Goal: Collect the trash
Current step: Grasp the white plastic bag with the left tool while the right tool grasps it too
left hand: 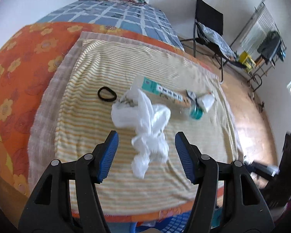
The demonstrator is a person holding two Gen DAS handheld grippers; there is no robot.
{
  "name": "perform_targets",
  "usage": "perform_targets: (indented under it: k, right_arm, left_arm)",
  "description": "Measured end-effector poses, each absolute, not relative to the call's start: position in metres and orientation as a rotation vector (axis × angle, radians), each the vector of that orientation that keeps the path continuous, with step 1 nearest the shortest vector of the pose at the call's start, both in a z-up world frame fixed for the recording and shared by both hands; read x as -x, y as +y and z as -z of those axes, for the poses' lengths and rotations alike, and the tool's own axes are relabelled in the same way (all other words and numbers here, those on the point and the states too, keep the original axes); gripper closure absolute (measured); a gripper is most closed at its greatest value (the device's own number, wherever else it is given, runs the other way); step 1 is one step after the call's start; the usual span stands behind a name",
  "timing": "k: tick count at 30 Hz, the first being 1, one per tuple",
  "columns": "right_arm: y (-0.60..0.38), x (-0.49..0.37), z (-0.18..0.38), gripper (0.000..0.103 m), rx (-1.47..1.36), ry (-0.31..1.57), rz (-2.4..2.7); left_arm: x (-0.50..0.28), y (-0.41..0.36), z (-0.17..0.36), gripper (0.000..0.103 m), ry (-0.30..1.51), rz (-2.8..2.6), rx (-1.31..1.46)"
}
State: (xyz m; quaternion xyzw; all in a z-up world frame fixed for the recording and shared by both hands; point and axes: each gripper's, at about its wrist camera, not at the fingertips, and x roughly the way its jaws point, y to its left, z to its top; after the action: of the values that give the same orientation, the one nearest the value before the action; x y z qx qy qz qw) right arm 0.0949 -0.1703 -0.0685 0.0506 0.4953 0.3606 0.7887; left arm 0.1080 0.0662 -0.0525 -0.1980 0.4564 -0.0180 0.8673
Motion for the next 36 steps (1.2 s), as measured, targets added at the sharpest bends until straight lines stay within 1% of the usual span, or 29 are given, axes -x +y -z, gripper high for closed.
perform_targets:
  k: [6, 12, 15, 17, 19, 20, 23, 24, 25, 29, 31, 33, 36]
  right_arm:
    - [-0.145, -0.101, 0.082, 0.047, -0.098, 1.079, -0.815]
    - [-0.116, -0.110, 0.099, 0.047, -0.082, 1.106, -0.850]
    - [-0.103, -0.119, 0.106, 0.047, -0.071, 1.114, -0.846]
    - [-0.096, -0.124, 0.111, 0.047, -0.060, 1.114, -0.838]
    - [-0.091, -0.130, 0.116, 0.047, -0.051, 1.115, -0.830]
    - [-0.089, -0.132, 0.118, 0.047, -0.051, 1.118, -0.825]
    - [-0.080, -0.139, 0.127, 0.047, -0.065, 1.132, -0.825]
    - [-0.077, -0.140, 0.128, 0.047, -0.067, 1.135, -0.828]
    - [-0.074, -0.140, 0.129, 0.047, -0.066, 1.135, -0.831]
    - [-0.063, -0.141, 0.134, 0.047, -0.039, 1.134, -0.836]
    - [-0.061, -0.143, 0.137, 0.047, -0.040, 1.140, -0.828]
    - [-0.059, -0.145, 0.141, 0.047, -0.040, 1.148, -0.817]
    - [-0.057, -0.148, 0.145, 0.047, -0.043, 1.149, -0.810]
  left_arm:
    - [-0.144, 0.068, 0.069, 0.041, 0.989, 0.028, 0.434]
    - [-0.160, 0.077, 0.092, 0.041, 1.027, -0.011, 0.451]
    - [-0.162, 0.079, 0.098, 0.046, 1.034, -0.012, 0.454]
    - [-0.163, 0.080, 0.098, 0.047, 1.028, -0.012, 0.449]
    - [-0.164, 0.081, 0.099, 0.054, 1.030, -0.010, 0.451]
    - [-0.164, 0.081, 0.100, 0.056, 1.034, -0.005, 0.457]
    - [-0.166, 0.082, 0.102, 0.057, 1.034, -0.002, 0.469]
    - [-0.167, 0.081, 0.103, 0.060, 1.035, 0.003, 0.469]
    - [-0.168, 0.080, 0.103, 0.065, 1.037, 0.008, 0.464]
    - [-0.171, 0.079, 0.104, 0.074, 1.037, 0.018, 0.457]
    - [-0.172, 0.081, 0.106, 0.081, 1.037, 0.018, 0.469]
    - [-0.173, 0.082, 0.108, 0.084, 1.039, 0.021, 0.475]
    - [-0.174, 0.083, 0.109, 0.085, 1.034, 0.021, 0.478]
